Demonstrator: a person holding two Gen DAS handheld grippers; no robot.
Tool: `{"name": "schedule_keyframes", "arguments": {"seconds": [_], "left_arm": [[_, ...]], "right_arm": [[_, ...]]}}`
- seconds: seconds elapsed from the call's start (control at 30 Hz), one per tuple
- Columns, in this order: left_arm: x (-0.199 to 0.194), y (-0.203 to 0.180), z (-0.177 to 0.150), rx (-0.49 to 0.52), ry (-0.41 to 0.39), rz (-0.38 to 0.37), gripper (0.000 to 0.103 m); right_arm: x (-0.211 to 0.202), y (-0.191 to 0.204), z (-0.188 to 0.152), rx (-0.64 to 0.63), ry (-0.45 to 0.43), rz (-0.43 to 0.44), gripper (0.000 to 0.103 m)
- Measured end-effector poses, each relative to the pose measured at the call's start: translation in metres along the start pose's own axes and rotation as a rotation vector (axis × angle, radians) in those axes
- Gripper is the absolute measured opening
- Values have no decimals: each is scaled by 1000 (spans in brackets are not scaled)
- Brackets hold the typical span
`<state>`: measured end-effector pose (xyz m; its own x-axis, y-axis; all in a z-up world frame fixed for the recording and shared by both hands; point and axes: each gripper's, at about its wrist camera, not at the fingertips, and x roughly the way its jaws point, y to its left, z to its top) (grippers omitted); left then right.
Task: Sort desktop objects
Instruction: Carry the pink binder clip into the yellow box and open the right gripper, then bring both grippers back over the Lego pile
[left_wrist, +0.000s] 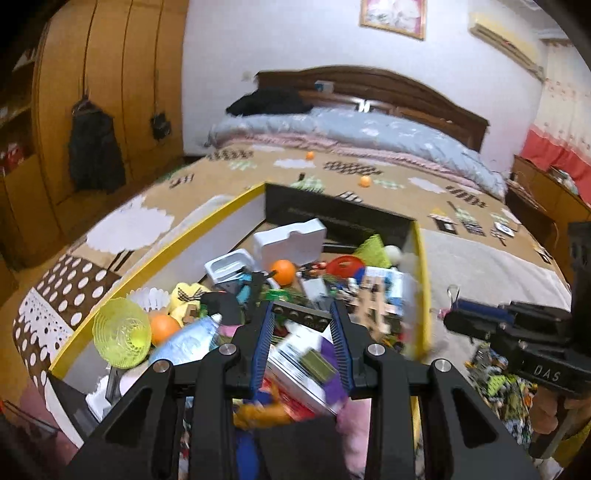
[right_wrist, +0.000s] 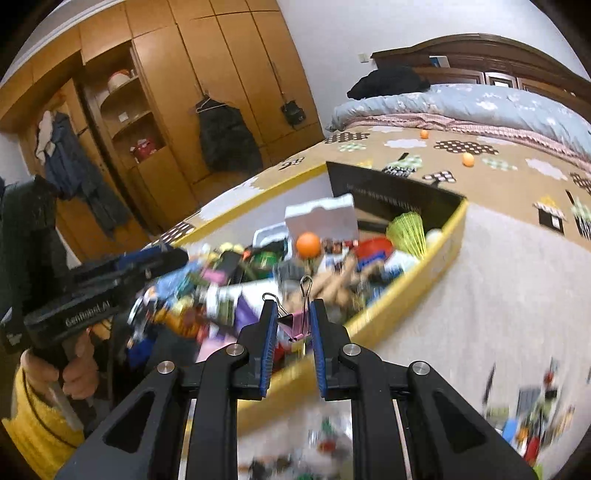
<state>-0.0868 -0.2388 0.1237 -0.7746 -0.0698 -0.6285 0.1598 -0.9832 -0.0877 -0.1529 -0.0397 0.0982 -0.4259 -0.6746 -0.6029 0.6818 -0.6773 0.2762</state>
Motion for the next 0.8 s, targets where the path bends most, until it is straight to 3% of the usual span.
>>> {"name": "schedule_keyframes", "arguments": {"seconds": [0.17,0.23,0.3,0.57,0.7,0.8], "left_arm": [[26,23,11,-64,56,17,35],[32,32,14,-104,68,13,56],[33,40,13,-147,67,8,60],[29,41,7,-156,66,18,61],[20,31,2,-133,63,3,61],[7,19,-2,-103,48,-2,61]], "right_arm": [[34,-4,33,65,7,4,19],[45,-6,39,87,20,-18,30],[52,-6,42,96,30,-20,37],[52,2,33,81,76,25,39],[27,-1,31,112,70,55,39],[3,-2,25,102,67,30,39]]}}
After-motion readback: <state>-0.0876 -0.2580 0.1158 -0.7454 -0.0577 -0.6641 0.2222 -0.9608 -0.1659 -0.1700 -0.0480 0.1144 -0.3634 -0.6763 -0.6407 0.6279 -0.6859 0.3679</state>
